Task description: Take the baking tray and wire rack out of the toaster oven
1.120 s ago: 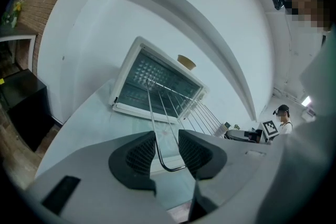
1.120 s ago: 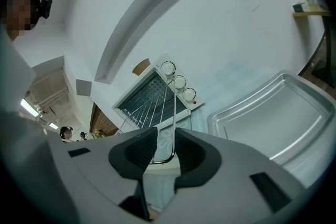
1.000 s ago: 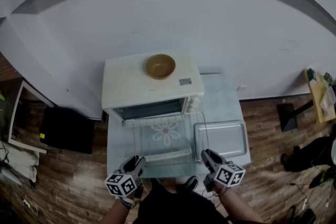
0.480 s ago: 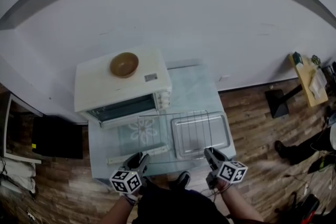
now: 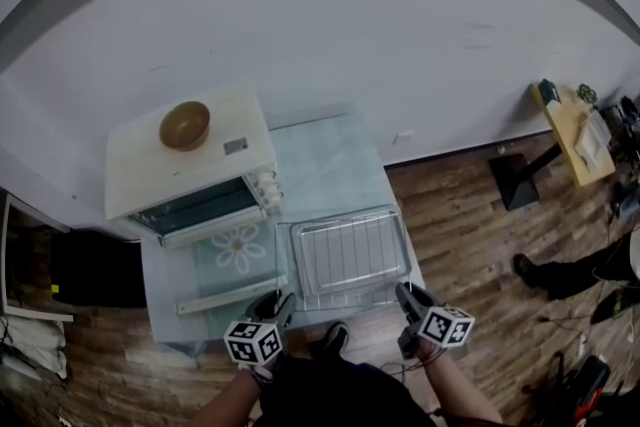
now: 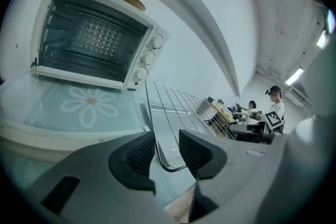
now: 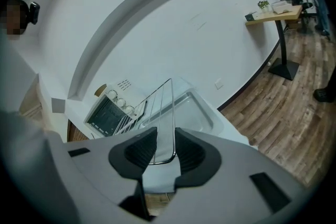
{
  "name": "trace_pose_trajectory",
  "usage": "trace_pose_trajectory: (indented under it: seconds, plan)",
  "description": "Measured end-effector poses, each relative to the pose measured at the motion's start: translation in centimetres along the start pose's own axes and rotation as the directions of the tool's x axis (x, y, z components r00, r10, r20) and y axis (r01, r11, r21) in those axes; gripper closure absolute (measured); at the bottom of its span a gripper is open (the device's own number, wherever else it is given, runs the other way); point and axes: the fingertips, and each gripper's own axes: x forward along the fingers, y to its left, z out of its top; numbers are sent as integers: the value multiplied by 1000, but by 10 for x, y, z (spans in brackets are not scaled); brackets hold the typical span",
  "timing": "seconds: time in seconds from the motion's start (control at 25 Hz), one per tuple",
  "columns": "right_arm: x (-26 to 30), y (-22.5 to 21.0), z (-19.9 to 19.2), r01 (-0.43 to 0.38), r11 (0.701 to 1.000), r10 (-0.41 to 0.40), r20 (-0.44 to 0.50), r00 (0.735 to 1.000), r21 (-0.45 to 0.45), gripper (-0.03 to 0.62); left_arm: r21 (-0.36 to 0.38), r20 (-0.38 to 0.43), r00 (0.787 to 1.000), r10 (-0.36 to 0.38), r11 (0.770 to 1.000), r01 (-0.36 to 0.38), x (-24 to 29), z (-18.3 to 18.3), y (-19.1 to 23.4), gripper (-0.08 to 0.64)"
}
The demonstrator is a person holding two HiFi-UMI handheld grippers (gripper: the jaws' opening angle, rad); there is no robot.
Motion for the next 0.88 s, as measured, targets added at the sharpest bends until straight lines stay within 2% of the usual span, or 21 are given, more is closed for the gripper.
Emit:
trace_pose_trajectory:
  seconds: [0.36,0.68,0.88]
  plan:
    - [-15,-54,-4,76,996,-75,-5,997,39,479,40,-89,996,20,999,-16,44,-30,-19,414]
    - [-6,-71,-21,92,994,-89,-48,995,59,477,39,-132,990,52,998,-47,50,-48,-12,411]
    - [3,-83,-29,141,988,-137,-70,988,57,472,36,-151,986,67,997,-62,55,-57,-6,410]
